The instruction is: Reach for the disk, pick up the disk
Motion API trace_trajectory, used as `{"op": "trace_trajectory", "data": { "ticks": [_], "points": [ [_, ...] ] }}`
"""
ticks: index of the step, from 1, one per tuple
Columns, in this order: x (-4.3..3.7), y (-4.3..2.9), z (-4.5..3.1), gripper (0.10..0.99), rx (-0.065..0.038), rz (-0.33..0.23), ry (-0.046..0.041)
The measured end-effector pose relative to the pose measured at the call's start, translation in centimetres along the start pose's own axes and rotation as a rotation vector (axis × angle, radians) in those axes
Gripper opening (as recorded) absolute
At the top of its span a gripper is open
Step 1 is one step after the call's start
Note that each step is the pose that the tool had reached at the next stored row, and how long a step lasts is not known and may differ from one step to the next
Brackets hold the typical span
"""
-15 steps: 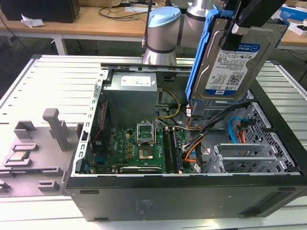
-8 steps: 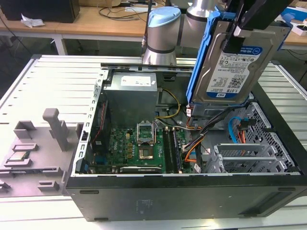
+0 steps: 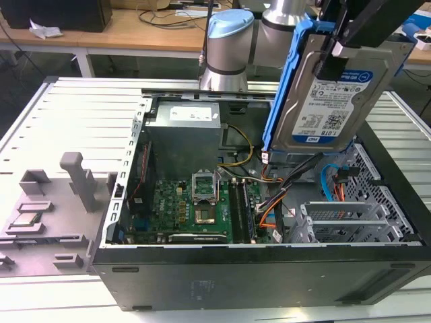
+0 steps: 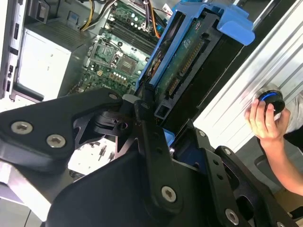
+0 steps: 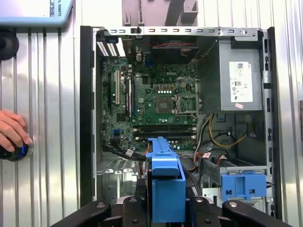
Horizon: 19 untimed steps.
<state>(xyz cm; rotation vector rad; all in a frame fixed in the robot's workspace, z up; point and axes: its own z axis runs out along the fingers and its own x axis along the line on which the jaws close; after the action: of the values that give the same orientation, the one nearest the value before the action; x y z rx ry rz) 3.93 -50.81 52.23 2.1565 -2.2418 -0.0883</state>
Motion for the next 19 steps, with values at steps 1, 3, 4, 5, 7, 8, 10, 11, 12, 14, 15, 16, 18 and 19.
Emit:
{"op": "trace_trajectory", "data": {
  "ticks": [1,3,4,5,7,8,10,11,12,14,15,16,18,19],
  "points": [
    [0.16,0.0,0.0,0.369,0.0,0.0,-0.0001],
    [0.44,-0.02,0.0,0.369,0.0,0.0,-0.0001],
    [0.61,-0.02,-0.01,0.369,0.0,0.0,-0.0001],
    [0.71,-0.03,-0.01,0.369,0.0,0.0,0.0],
    [0.95,-0.03,-0.02,0.369,0.0,0.0,0.0],
    [1.09,-0.04,-0.02,0.369,0.0,0.0,0.0],
    [1.31,-0.05,-0.02,0.369,0.0,0.0,0.0],
    [1.47,-0.06,-0.02,0.369,0.0,0.0,-0.0001],
    [1.57,-0.06,-0.02,0.369,0.0,0.0,0.0],
    [1.9,-0.07,-0.02,0.369,0.0,0.0,-0.0001],
    [2.01,-0.08,-0.02,0.369,0.0,0.0,0.0],
    [2.22,-0.08,-0.03,0.369,0.0,0.0,0.0001],
    [2.47,-0.09,-0.03,0.369,0.0,0.0,0.0],
    [2.65,-0.1,-0.03,0.369,0.0,0.0,0.0]
  ]
}}
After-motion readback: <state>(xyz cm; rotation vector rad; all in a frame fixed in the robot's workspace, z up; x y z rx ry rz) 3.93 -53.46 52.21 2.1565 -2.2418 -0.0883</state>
